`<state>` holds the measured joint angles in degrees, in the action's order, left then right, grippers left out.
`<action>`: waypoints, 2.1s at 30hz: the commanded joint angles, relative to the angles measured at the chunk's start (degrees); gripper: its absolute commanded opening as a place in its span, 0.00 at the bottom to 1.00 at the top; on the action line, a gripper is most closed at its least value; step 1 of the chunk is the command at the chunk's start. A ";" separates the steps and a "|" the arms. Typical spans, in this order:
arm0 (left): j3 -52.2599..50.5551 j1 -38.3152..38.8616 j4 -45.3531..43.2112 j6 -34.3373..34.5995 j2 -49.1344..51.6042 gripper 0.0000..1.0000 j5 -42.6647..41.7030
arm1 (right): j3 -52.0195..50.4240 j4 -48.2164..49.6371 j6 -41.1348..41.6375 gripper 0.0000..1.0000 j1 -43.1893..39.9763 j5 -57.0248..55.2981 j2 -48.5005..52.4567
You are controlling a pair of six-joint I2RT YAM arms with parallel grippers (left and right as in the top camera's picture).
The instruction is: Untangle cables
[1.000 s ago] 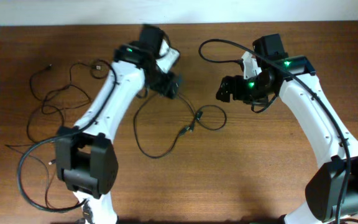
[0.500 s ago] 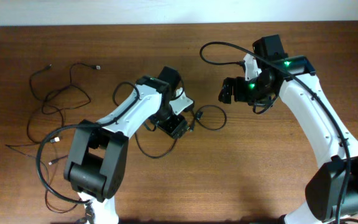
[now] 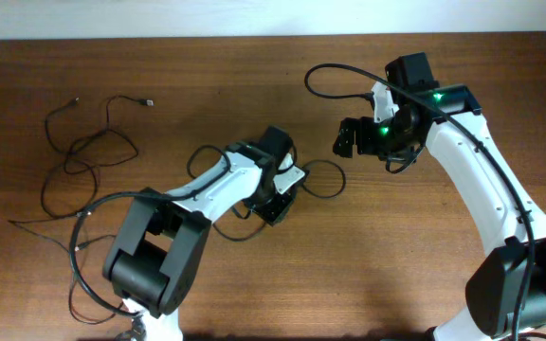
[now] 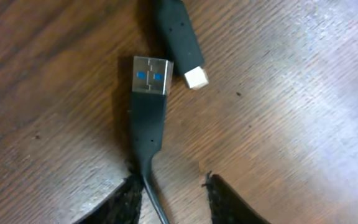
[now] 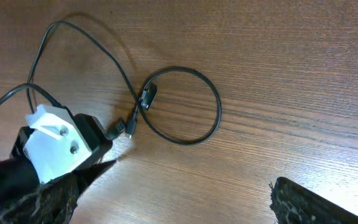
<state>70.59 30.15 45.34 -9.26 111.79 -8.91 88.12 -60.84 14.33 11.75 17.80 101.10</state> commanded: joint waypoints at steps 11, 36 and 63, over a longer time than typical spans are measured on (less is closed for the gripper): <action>-0.50 0.50 -2.47 7.32 1.77 0.00 7.87 | 0.39 0.46 -0.59 1.00 -0.26 -0.52 0.31; 13.88 1.31 -18.29 13.57 7.50 0.52 -0.31 | 0.28 0.31 -0.61 1.00 -0.26 -0.52 0.31; 13.88 5.49 -12.22 13.57 13.03 0.09 4.48 | 0.28 0.37 -0.61 0.99 -0.26 -0.55 0.31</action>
<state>84.77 34.11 32.25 3.99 122.39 -4.19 88.12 -60.45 14.33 11.75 17.78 101.12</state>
